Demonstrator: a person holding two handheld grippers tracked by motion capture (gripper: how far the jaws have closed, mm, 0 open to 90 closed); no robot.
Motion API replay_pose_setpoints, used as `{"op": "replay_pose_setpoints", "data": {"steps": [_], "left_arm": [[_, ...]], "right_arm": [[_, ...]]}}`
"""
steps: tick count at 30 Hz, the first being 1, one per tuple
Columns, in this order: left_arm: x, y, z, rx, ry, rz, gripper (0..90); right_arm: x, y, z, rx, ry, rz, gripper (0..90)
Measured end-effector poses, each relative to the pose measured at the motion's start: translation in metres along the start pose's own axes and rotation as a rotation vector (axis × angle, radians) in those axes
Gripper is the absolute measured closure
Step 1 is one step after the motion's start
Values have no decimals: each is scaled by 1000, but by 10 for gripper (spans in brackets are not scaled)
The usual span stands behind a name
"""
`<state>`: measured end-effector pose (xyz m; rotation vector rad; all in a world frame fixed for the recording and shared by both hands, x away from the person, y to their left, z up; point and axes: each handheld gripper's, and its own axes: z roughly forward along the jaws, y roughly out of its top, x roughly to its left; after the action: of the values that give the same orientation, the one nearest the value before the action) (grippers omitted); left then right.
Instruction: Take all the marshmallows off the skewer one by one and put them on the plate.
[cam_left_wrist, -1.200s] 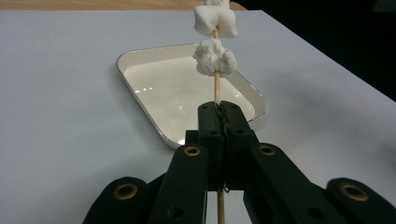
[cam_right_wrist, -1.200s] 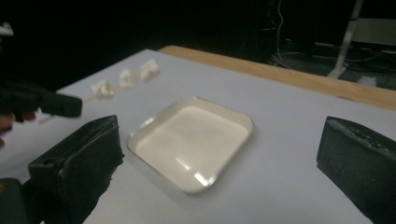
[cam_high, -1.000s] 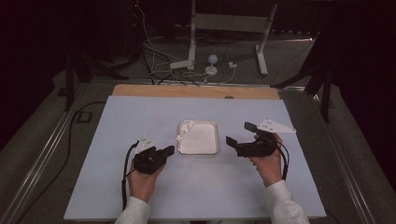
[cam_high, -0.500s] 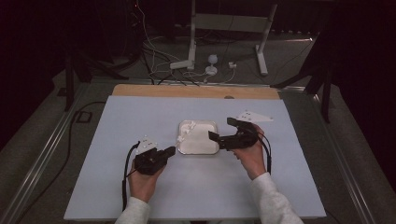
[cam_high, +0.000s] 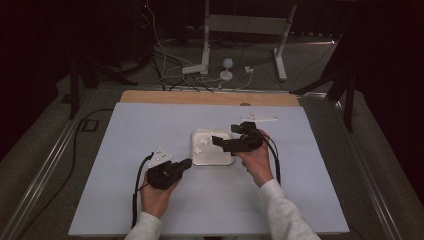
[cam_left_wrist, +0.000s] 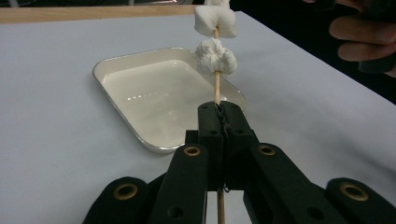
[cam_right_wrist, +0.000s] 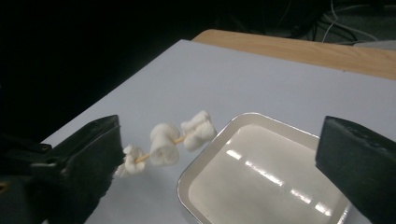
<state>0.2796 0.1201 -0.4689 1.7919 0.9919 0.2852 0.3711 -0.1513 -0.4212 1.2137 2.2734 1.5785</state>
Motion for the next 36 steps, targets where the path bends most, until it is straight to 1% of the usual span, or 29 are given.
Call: {"op": "replay_pose_setpoints", "data": {"steps": [1, 2, 3, 4, 5, 6, 7, 8, 10, 11, 12, 14, 17, 20, 26, 28, 29, 30, 31, 32, 33, 34, 35, 36], "left_arm": [[0, 0, 0, -1, -2, 0, 897], [-1, 0, 0, -3, -3, 1, 897], [-2, 0, 0, -4, -6, 5, 897], [-2, 0, 0, -3, -7, 6, 897], [-2, 0, 0, -3, -7, 8, 897], [-3, 0, 0, -3, -7, 7, 897], [-3, 0, 0, -3, -7, 7, 898], [-3, 0, 0, -6, -11, 7, 897], [-4, 0, 1, -12, -17, 7, 897], [-4, 0, 1, -12, -17, 7, 897], [-5, 0, 2, -13, -18, 13, 897], [-5, -1, 2, -7, -17, 14, 897], [-4, -2, 3, -4, -17, 14, 898], [-4, -2, 3, 2, -21, 30, 900], [-5, -3, 3, -5, -29, 46, 900], [-5, -2, 1, -12, -33, 54, 900], [-6, -3, 0, 29, -3, 87, 900], [-5, -5, 0, 50, 13, 106, 900], [-2, -10, -1, 52, 8, 78, 900], [3, -13, -2, 45, -4, 35, 900], [3, -13, -2, 45, -4, 35, 900], [7, -12, -3, 33, 0, 10, 900], [9, -11, -4, 17, -4, 2, 900], [9, -9, -5, 8, -3, 1, 900]], "right_arm": [[0, 0, 0, 0, 0, 0, 78], [0, 0, 5, 13, 35, 30, 169], [0, -1, 7, 18, 45, 51, 218], [1, -1, 9, 21, 34, 73, 284], [1, -1, 10, 21, 25, 86, 345], [0, -1, 12, 28, 18, 104, 386], [-2, -2, 13, 27, 14, 140, 426], [-4, -2, 14, 26, 26, 172, 452], [-8, -3, 17, 42, 56, 223, 488], [-9, -4, 19, 59, 65, 236, 509], [-9, -5, 22, 74, 84, 248, 556], [-8, -6, 24, 79, 108, 267, 629], [-7, -6, 25, 91, 121, 285, 712], [-7, -4, 22, 88, 122, 282, 764], [-5, 1, 15, 40, 94, 261, 805], [-3, 2, 13, 14, 88, 268, 811], [-2, 3, 12, 1, 71, 267, 817], [-3, 5, 7, -43, -4, 252, 821], [-8, 8, 1, -80, -23, 271, 823], [-18, 12, -9, -128, -12, 318, 823], [-24, 16, -17, -136, -18, 312, 822], [-27, 21, -24, -107, -15, 284, 820], [-27, 23, -27, -92, -24, 260, 819], [-27, 23, -27, -92, -24, 260, 819]]}}
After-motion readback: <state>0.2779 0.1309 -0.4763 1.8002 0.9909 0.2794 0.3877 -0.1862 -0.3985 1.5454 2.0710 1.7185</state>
